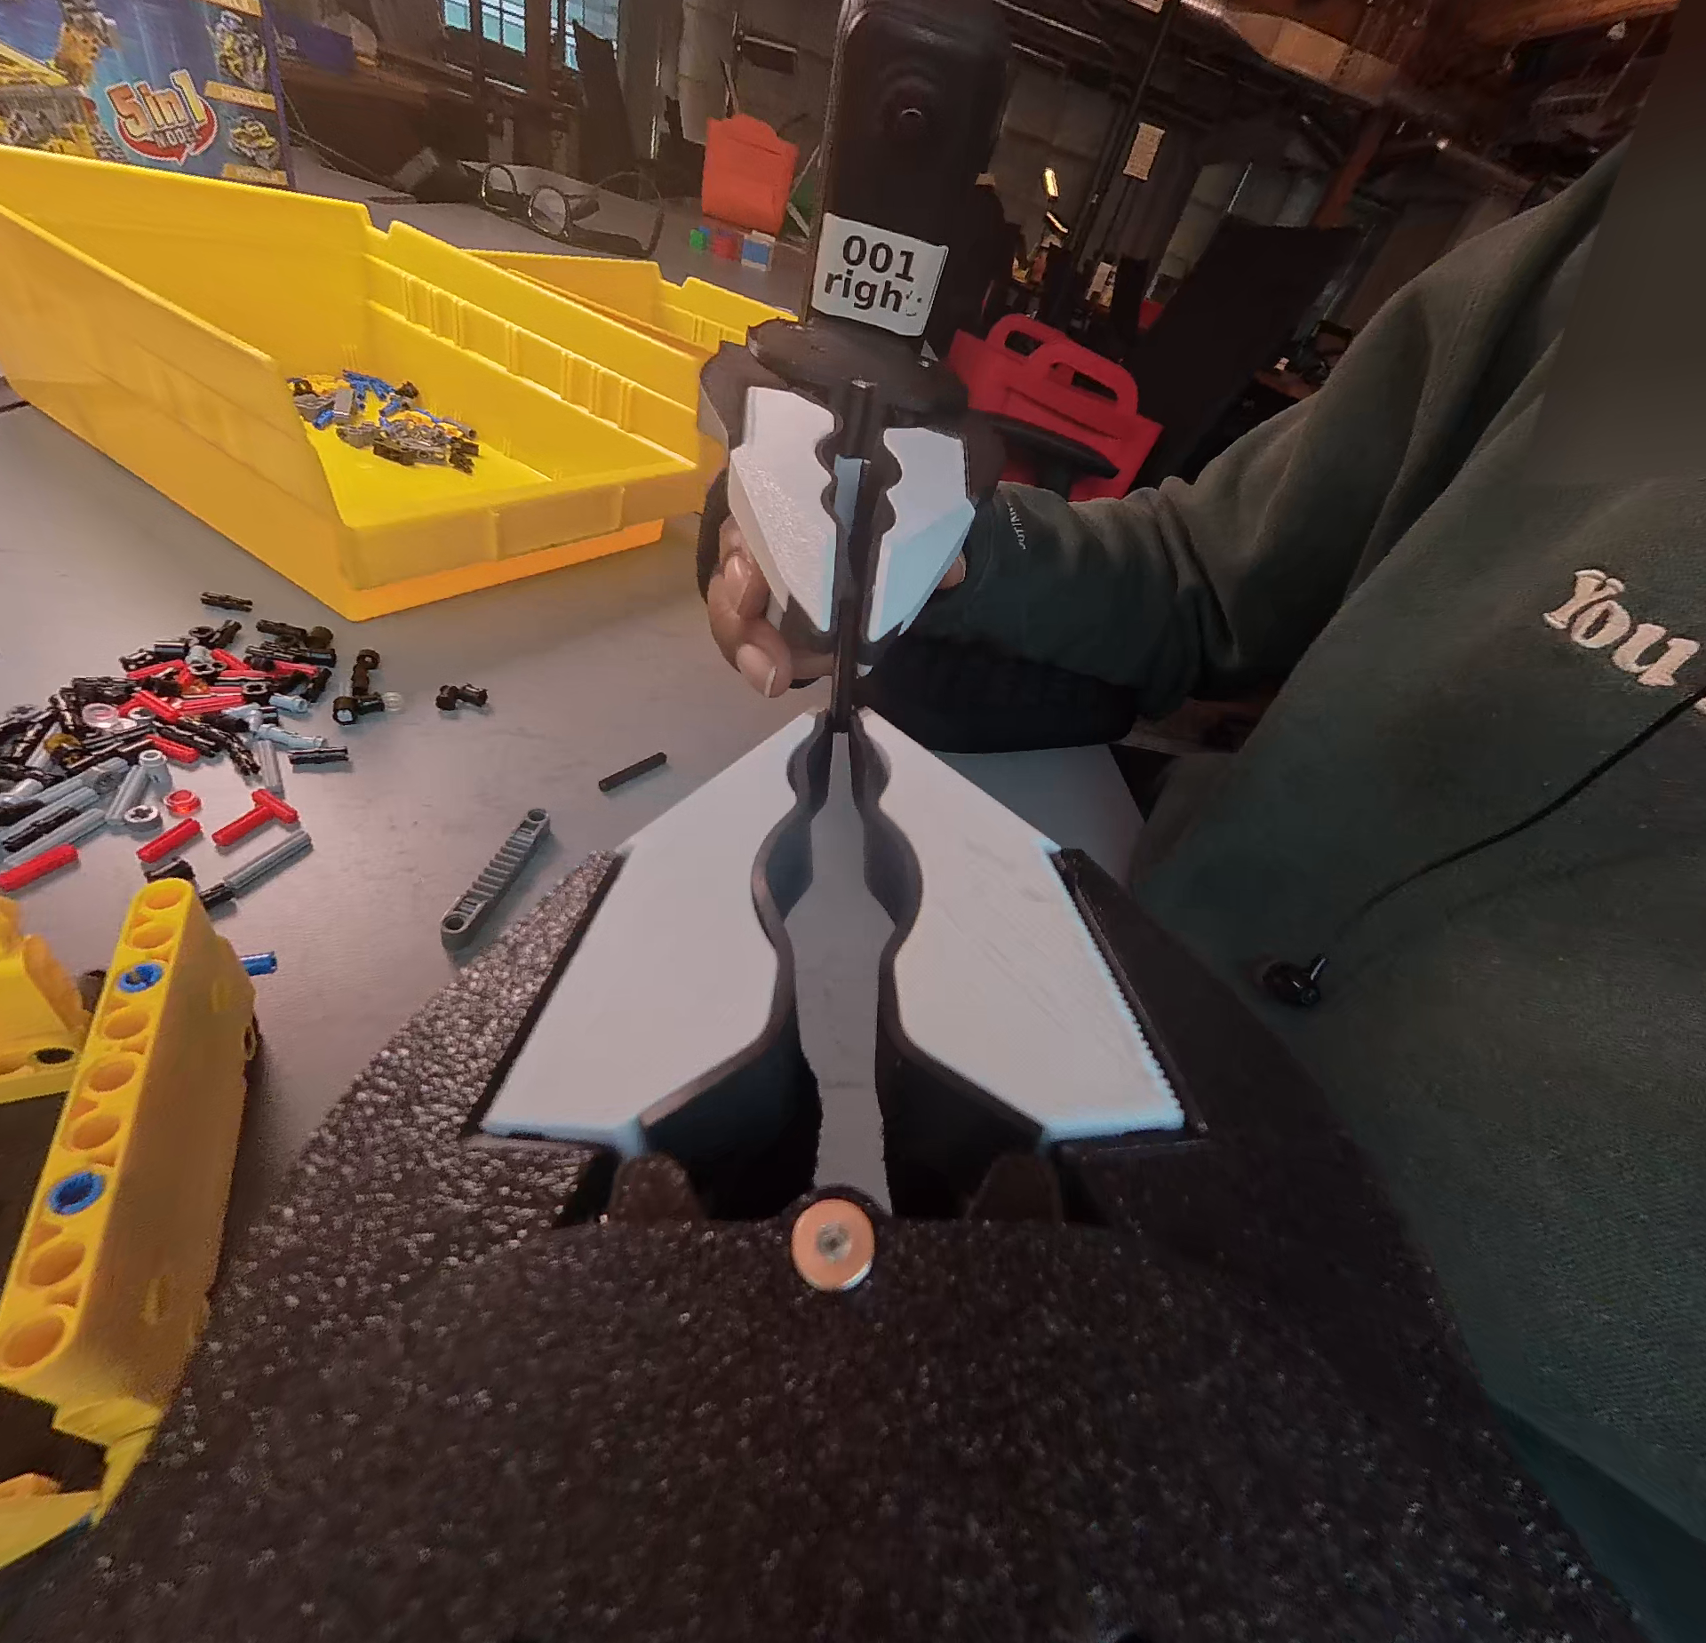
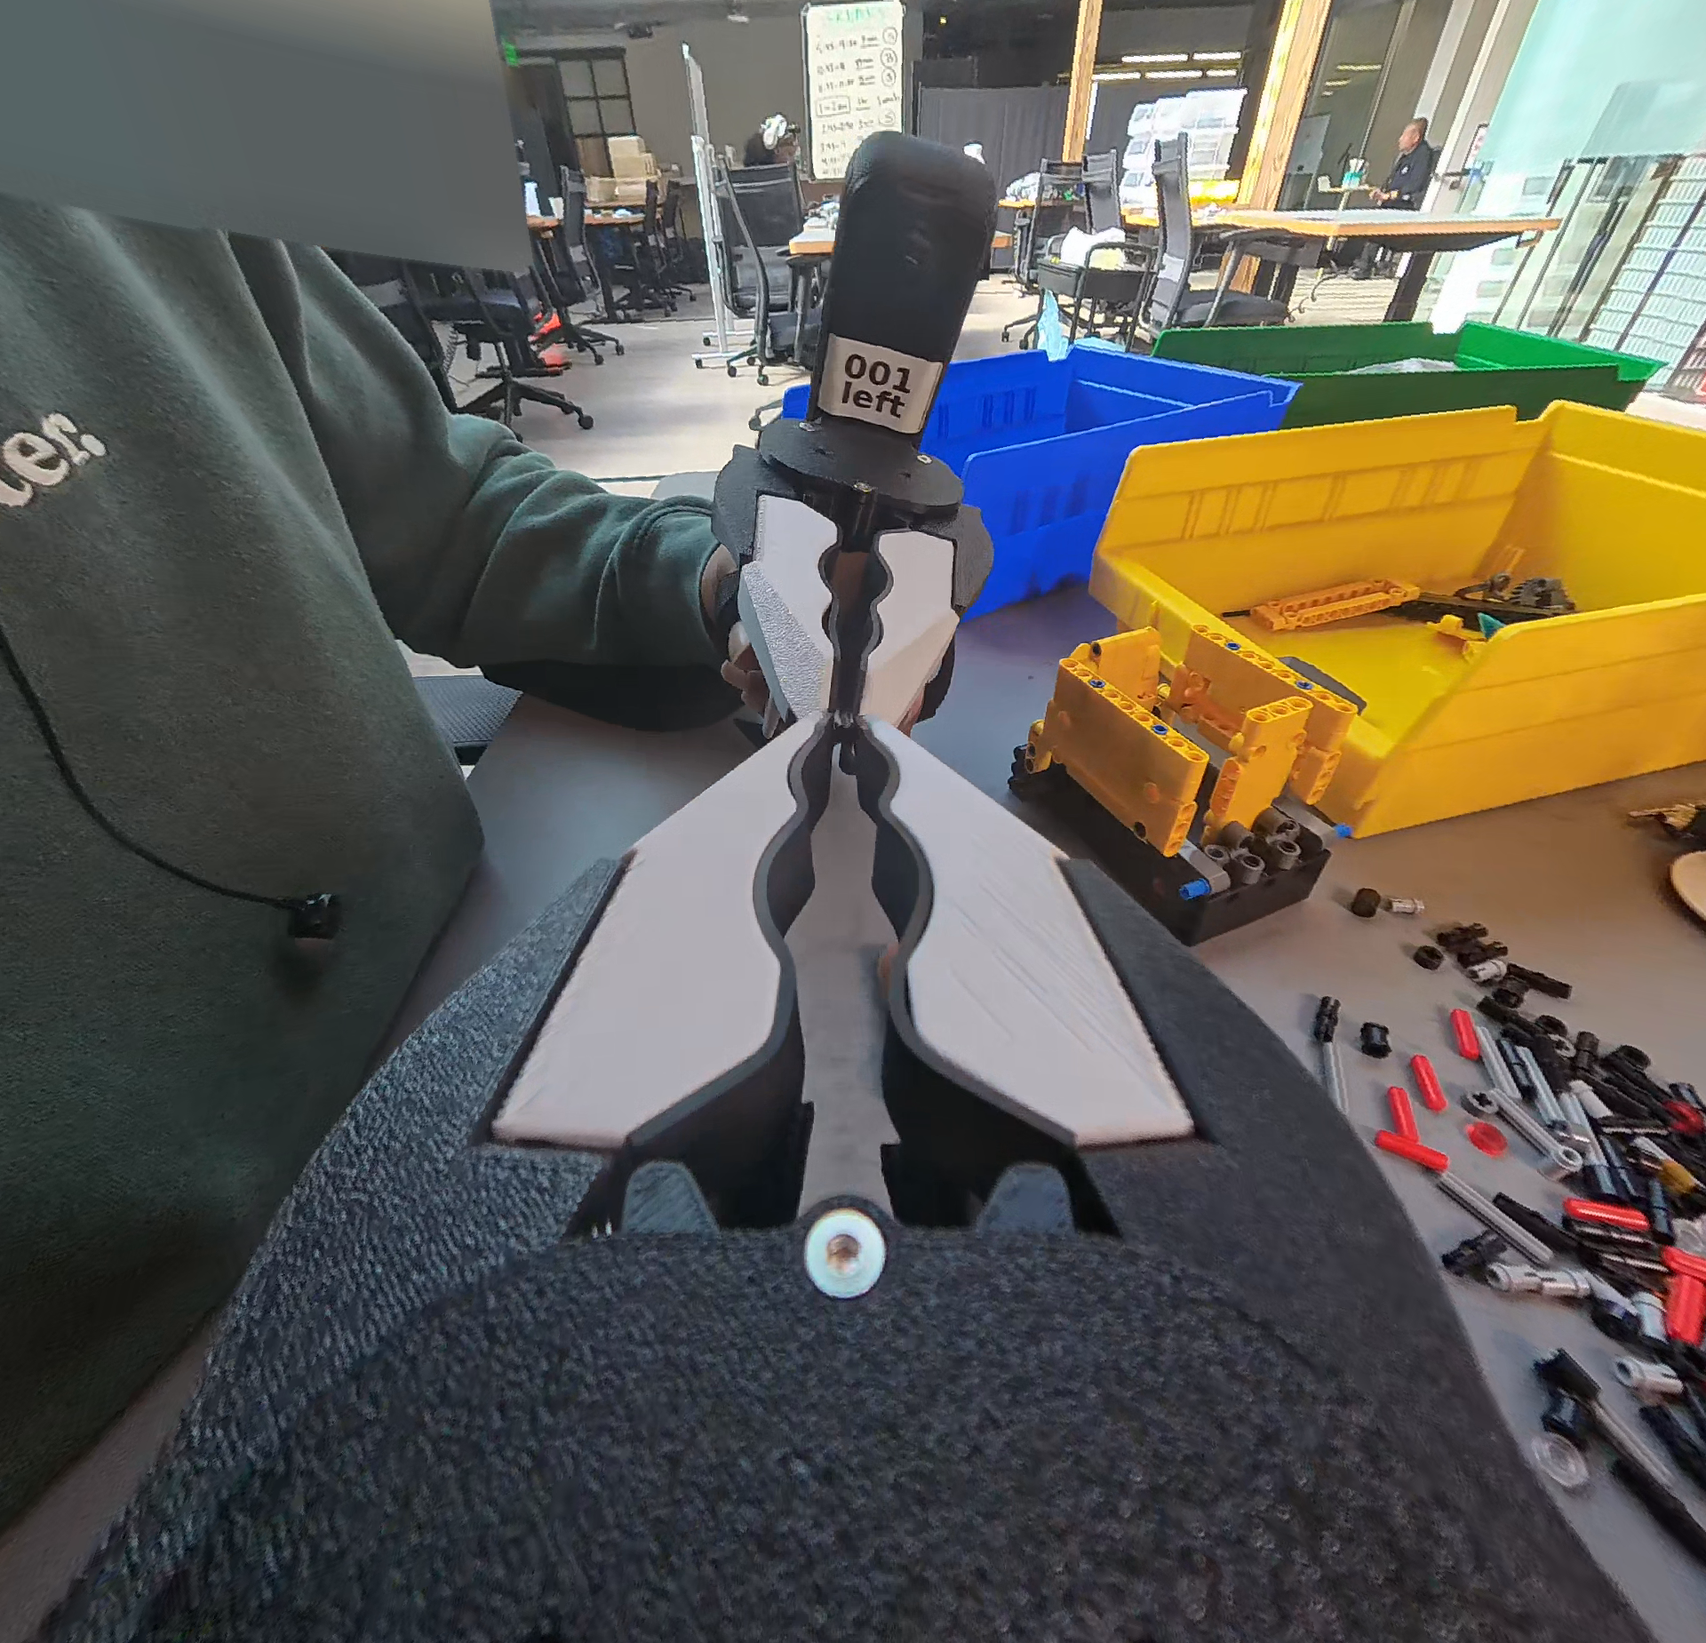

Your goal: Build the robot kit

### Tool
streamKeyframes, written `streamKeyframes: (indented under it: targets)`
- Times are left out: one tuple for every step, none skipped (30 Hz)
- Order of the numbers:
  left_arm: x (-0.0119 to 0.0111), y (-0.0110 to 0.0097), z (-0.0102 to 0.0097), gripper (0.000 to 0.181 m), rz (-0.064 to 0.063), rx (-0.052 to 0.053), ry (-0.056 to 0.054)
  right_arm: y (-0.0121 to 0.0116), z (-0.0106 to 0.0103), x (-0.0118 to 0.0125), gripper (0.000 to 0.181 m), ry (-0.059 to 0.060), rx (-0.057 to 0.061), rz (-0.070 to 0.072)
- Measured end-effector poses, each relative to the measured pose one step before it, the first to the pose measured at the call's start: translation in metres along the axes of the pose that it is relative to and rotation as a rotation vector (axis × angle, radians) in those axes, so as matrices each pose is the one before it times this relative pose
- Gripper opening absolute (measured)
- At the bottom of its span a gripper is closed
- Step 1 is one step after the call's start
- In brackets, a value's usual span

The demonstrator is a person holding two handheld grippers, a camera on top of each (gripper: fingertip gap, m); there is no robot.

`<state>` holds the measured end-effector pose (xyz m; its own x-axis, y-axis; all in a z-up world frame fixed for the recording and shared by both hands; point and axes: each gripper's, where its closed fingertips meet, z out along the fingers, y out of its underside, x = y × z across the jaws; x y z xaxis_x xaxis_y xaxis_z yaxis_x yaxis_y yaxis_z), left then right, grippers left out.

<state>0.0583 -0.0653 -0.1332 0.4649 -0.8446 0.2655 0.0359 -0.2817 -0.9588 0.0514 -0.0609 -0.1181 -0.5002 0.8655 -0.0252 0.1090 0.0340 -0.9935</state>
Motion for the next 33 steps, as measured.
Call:
streamKeyframes:
  targets:
    - [0.00096, 0.00000, 0.00001, 0.002, -0.0101, 0.0014, 0.0102, -0.00002, 0.00001, -0.00082, 0.004, -0.0026, -0.0005, -0.0063]
    - [0.00097, 0.00038, 0.00010, 0.002, -0.0107, -0.0011, 0.0107, 0.00067, 0.00005, -0.00097, 0.004, -0.0019, -0.0057, -0.0124]
    - [0.00142, 0.00042, 0.00027, 0.002, -0.0125, -0.0016, 0.0130, 0.00121, 0.00013, -0.00098, 0.004, -0.0001, -0.0086, -0.0180]
    - [0.00229, 0.00030, 0.00051, 0.002, -0.0165, -0.0010, 0.0190, 0.00055, 0.00020, -0.00206, 0.004, -0.0060, -0.0046, -0.0178]
    - [0.00336, 0.00018, 0.00053, 0.002, -0.0206, -0.0009, 0.0260, 0.00038, 0.00030, -0.00328, 0.004, -0.0126, -0.0045, -0.0159]
    - [0.00338, 0.00008, 0.00052, 0.002, -0.0190, -0.0018, 0.0245, 0.00106, 0.00053, -0.00328, 0.004, -0.0109, -0.0098, -0.0224]
    - [0.00266, 0.00065, 0.00037, 0.002, -0.0135, -0.0055, 0.0187, 0.00144, 0.00059, -0.00309, 0.003, -0.0070, -0.0132, -0.0280]
    - [0.00239, 0.00120, 0.00039, 0.002, -0.0098, -0.0094, 0.0163, 0.00103, 0.00045, -0.00295, 0.003, -0.0068, -0.0106, -0.0243]
    - [0.00227, 0.00136, 0.00056, 0.002, -0.0101, -0.0089, 0.0165, 0.00015, 0.00035, -0.00254, 0.003, -0.0072, -0.0056, -0.0158]
    - [0.00204, 0.00095, 0.00051, 0.002, -0.0118, -0.0056, 0.0152, -0.00038, 0.00013, -0.00156, 0.003, -0.0033, -0.0024, -0.0121]
    - [0.00126, 0.00108, 0.00051, 0.002, -0.0119, -0.0053, 0.0120, -0.00004, -0.00002, 0.00000, 0.003, 0.0043, -0.0036, -0.0099]
    - [0.00073, 0.00094, 0.00050, 0.002, -0.0088, -0.0041, 0.0077, 0.00030, -0.00011, 0.00020, 0.004, 0.0030, -0.0048, -0.0072]
    - [0.00024, 0.00061, 0.00020, 0.002, -0.0068, -0.0023, 0.0052, 0.00043, -0.00021, -0.00001, 0.006, 0.0013, -0.0037, -0.0034]
    - [0.00010, 0.00067, 0.00011, 0.002, -0.0058, -0.0031, 0.0037, 0.00012, -0.00030, -0.00016, 0.007, -0.0009, -0.0007, -0.0019]
    - [-0.00011, 0.00090, 0.00028, 0.002, -0.0041, -0.0044, 0.0019, -0.00031, -0.00023, -0.00048, 0.008, -0.0023, 0.0017, -0.0007]
    - [-0.00010, 0.00098, 0.00033, 0.002, -0.0032, -0.0046, 0.0016, -0.00069, -0.00029, -0.00034, 0.008, -0.0020, 0.0033, -0.0012]
    - [0.00001, 0.00066, 0.00034, 0.002, -0.0032, -0.0030, 0.0024, -0.00079, -0.00018, 0.00000, 0.008, 0.0000, 0.0023, -0.0013]
    - [0.00014, 0.00044, 0.00020, 0.002, -0.0028, -0.0015, 0.0024, -0.00025, -0.00023, -0.00039, 0.008, -0.0016, -0.0005, -0.0016]
    - [-0.00013, 0.00046, 0.00018, 0.002, -0.0017, -0.0017, 0.0010, 0.00007, 0.00002, -0.00044, 0.009, -0.0019, -0.0017, -0.0007]
    - [-0.00023, 0.00027, 0.00013, 0.002, -0.0008, -0.0010, 0.0005, 0.00039, 0.00013, -0.00036, 0.008, -0.0013, -0.0036, -0.0004]
    - [-0.00007, 0.00020, 0.00002, 0.002, -0.0018, 0.0005, 0.0013, 0.00069, 0.00027, -0.00034, 0.008, -0.0008, -0.0048, -0.0017]
    - [-0.00015, 0.00011, 0.00011, 0.002, -0.0019, 0.0001, 0.0008, 0.00052, 0.00040, -0.00040, 0.006, -0.0007, -0.0037, -0.0017]
    - [-0.00020, 0.00020, 0.00001, 0.002, -0.0011, -0.0009, -0.0001, 0.00000, 0.00024, -0.00039, 0.004, -0.0011, -0.0008, -0.0003]
    - [0.00001, 0.00003, -0.00010, 0.002, -0.0008, 0.0007, 0.0013, -0.00002, 0.00033, -0.00017, 0.004, -0.0005, -0.0004, 0.0016]
    - [0.00013, -0.00018, -0.00010, 0.002, -0.0019, 0.0018, 0.0024, -0.00008, -0.00001, 0.00011, 0.004, -0.0003, -0.0013, 0.0032]
    - [-0.00030, -0.00007, 0.00004, 0.002, -0.0023, 0.0007, -0.0006, 0.00016, 0.00003, 0.00017, 0.004, -0.0004, -0.0039, 0.0048]
    - [-0.00149, 0.00008, -0.00003, 0.002, -0.0011, -0.0003, -0.0086, 0.00080, 0.00000, 0.00107, 0.004, 0.0037, -0.0084, 0.0064]
    - [-0.00326, 0.00005, -0.00041, 0.002, 0.0022, -0.0018, -0.0208, 0.00220, 0.00002, 0.00272, 0.004, 0.0116, -0.0163, 0.0097]
    - [-0.00508, 0.00119, -0.00089, 0.002, 0.0107, -0.0115, -0.0335, 0.00373, 0.00019, 0.00311, 0.004, 0.0102, -0.0264, 0.0084]
    - [-0.00758, 0.00321, -0.00151, 0.003, 0.0267, -0.0278, -0.0525, 0.00535, -0.00028, 0.00364, 0.003, 0.0072, -0.0365, 0.0108]
    - [-0.01082, 0.00484, -0.00245, 0.007, 0.0421, -0.0394, -0.0747, 0.00733, -0.00078, 0.00740, 0.004, 0.0224, -0.0510, 0.0164]
    - [-0.01237, 0.00657, -0.00247, 0.013, 0.0479, -0.0502, -0.0833, 0.00875, -0.00091, 0.00736, 0.003, 0.0156, -0.0606, 0.0132]
    - [-0.01118, 0.00799, -0.00145, 0.018, 0.0480, -0.0572, -0.0760, 0.00964, -0.00019, 0.00559, 0.003, 0.0011, -0.0689, 0.0173]
